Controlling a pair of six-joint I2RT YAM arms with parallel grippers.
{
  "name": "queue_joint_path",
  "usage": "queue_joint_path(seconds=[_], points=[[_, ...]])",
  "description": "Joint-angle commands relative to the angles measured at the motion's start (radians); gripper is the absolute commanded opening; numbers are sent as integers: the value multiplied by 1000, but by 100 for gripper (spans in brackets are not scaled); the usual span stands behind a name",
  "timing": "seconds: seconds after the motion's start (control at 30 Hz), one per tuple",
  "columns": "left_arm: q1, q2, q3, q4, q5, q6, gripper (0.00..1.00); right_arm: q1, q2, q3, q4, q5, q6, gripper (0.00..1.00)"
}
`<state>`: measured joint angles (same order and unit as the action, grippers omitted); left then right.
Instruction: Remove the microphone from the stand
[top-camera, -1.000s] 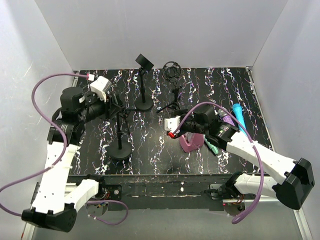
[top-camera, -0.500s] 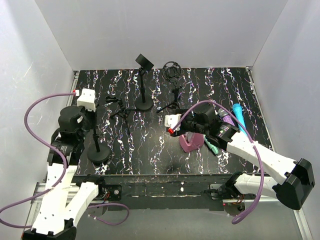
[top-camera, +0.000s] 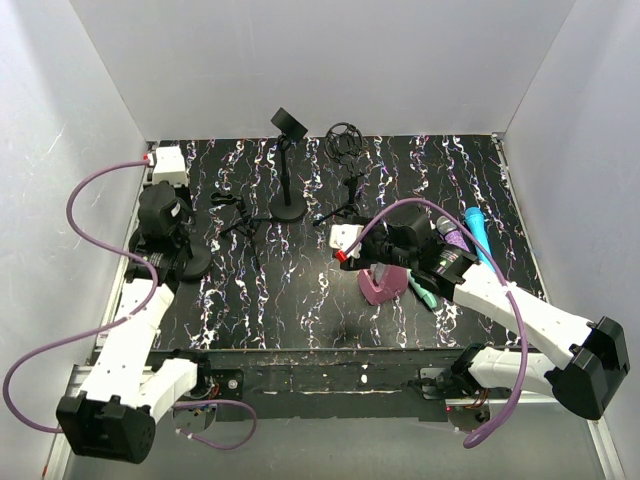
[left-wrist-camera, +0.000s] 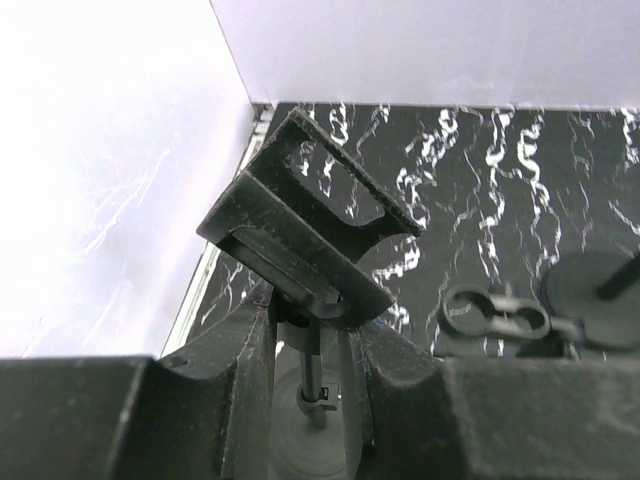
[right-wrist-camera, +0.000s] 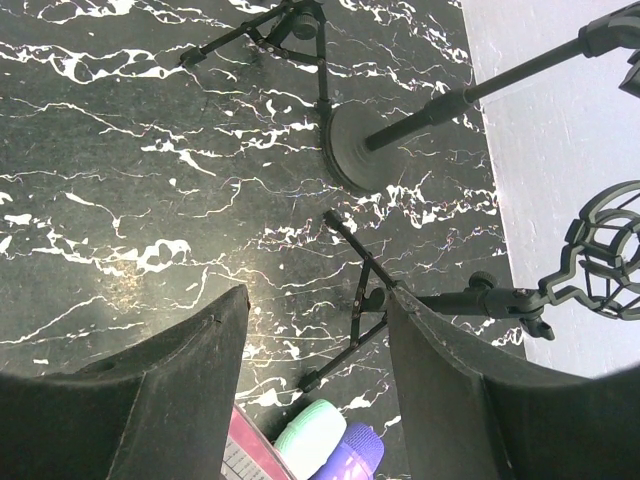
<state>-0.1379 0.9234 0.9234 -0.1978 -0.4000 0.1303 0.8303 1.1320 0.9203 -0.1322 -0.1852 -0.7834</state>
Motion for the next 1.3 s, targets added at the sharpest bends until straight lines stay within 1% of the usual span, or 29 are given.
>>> queue_joint_path(seconds=[0.0, 0.17, 0.33, 0.47, 0.5, 0.57, 0.6, 0.8, 0.97, 1.27], points=[[47, 70, 26, 284, -34, -12, 0, -3, -6, 45, 23, 13, 24, 64], [118, 146, 49, 313, -43, -93, 0, -3, 5, 54, 13, 18, 23, 64], [136, 132, 2, 293, -13, -97, 0, -3, 14, 49, 5, 15, 24, 64], [136, 124, -26, 227, 7, -113, 0, -3, 18, 43, 9, 7, 27, 64], [168, 123, -32, 212, 10, -123, 0, -3, 20, 40, 17, 7, 29, 64], [176, 121, -50, 175, 33, -123, 0, -3, 20, 31, 28, 4, 30, 64], [176, 121, -55, 160, 47, -154, 0, -3, 20, 28, 32, 1, 33, 64], [195, 176, -64, 58, 162, -187, 0, -3, 2, 0, 59, -2, 68, 64], [202, 198, -74, 17, 216, -201, 0, -3, -21, -11, 55, -11, 87, 64], [207, 195, -109, -40, 251, -195, 0, -3, -34, -11, 63, -13, 104, 64]])
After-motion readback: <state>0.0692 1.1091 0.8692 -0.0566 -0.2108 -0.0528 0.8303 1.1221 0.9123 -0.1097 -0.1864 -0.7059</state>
